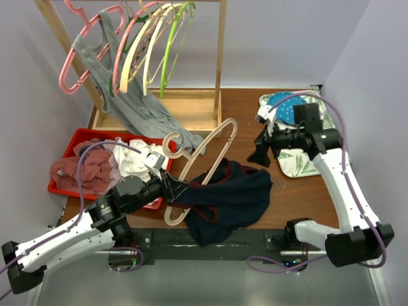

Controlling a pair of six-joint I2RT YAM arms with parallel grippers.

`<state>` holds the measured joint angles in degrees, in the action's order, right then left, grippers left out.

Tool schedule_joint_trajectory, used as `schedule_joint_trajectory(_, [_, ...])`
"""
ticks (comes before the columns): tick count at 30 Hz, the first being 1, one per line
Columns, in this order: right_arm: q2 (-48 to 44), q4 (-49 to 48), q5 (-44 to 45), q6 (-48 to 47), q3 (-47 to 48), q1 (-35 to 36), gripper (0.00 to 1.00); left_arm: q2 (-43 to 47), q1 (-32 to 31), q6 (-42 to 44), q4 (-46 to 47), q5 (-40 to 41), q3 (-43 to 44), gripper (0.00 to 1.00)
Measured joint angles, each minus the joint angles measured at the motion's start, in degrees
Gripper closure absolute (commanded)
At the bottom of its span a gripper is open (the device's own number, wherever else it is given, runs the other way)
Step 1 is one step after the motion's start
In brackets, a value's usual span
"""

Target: Place the tank top on the hanger

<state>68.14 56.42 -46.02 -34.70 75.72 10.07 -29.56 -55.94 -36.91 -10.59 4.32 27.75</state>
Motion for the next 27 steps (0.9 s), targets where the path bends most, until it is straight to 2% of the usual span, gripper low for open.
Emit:
schedule_joint_trajectory(4, [3.96, -10.84, 0.94, 11.45, -15.04, 2.16, 0.19, -1.11, 0.0, -2.78, 0.57, 1.66, -1.2, 1.0])
schedule_joint_trajectory(7, [8.66, -18.67, 6.86, 21.51, -22.77, 6.8, 0.19, -2.12, 0.0, -4.02, 1.27, 1.88, -1.92, 1.0])
schedule_joint_trajectory(10, [10.84, -25.14, 13.11, 30.95, -24.85, 11.21, 0.2, -2.6, -0.02, -4.85, 2.01, 1.86, -2.69, 1.0])
schedule_joint_trajectory(14, [15.34, -34.12, 17.66, 39.71, -24.52, 12.76, 0.24, -1.38, -0.02, -7.04, 3.3, 1.88, -4.44, 1.0])
schedule_joint_trajectory(17, [20.02, -37.7, 20.11, 43.1, -24.17, 12.74, 0.34, 0.42, -0.02, -8.15, 3.61, 1.97, -5.95, 1.0])
schedule_joint_trajectory(18, [21.38, -38.21, 21.07, 43.85, -24.06, 12.76, 0.42, 1.01, -0.02, -8.57, 3.52, 2.05, -6.32, 1.0])
schedule_joint_trajectory(21, [24.15, -39.01, 22.75, 45.13, -23.96, 12.76, 0.58, 1.86, -0.02, -9.03, 3.37, 2.38, -6.67, 1.0])
schedule_joint_trajectory(23, [24.59, -39.3, 23.58, 45.57, -23.96, 12.76, 0.63, 1.9, -0.02, -9.03, 3.37, 2.56, -6.67, 1.0])
schedule_joint_trajectory(27, [22.45, -39.52, 26.29, 46.03, -23.96, 12.57, 0.92, 1.84, -0.02, -8.96, 2.8, 2.71, -6.67, 1.0])
